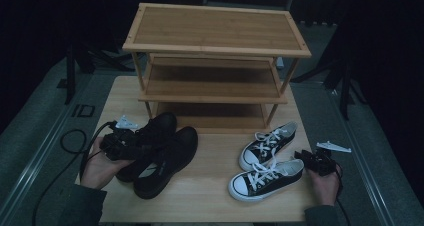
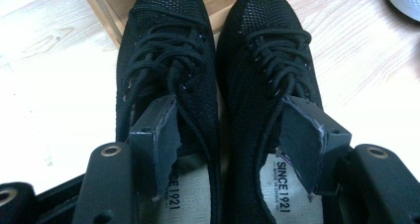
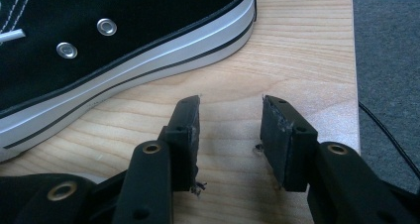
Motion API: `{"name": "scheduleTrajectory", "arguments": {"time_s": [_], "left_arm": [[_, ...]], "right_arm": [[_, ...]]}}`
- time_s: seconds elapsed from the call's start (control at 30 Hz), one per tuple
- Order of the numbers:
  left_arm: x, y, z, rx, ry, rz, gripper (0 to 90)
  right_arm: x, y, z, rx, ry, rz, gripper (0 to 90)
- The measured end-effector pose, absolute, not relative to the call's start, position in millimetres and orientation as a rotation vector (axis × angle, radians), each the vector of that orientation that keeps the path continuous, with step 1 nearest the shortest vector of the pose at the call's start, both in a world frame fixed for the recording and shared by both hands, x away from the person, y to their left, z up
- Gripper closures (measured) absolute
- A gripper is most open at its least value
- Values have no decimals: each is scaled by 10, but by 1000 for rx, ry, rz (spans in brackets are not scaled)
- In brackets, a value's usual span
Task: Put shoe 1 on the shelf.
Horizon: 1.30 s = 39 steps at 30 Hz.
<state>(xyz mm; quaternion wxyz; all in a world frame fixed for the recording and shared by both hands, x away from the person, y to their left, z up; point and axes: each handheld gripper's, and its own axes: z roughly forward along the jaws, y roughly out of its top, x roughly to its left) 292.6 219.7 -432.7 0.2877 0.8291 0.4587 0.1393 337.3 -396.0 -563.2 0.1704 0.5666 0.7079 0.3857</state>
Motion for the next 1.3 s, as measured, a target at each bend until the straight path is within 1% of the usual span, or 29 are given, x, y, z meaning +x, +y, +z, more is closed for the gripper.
{"name": "scheduleTrajectory", "arguments": {"time_s": [0.7,0.97,1.1,1.23,1.3], "left_arm": [[2929,2186,-4406,2240,1237,342,397],[2954,2201,-4458,2239,1287,328,314],[2964,2194,-4485,2248,1286,306,294],[2981,2187,-4515,2251,1283,276,295],[2991,2182,-4536,2240,1295,251,320]], "right_arm": [[3373,-3961,-5632,1610,2011,1096,588],[3373,-3962,-5632,1609,2011,1097,587],[3373,-3963,-5632,1609,2011,1098,586],[3374,-3963,-5632,1610,2011,1099,586],[3374,-3964,-5633,1610,2011,1099,586]]}}
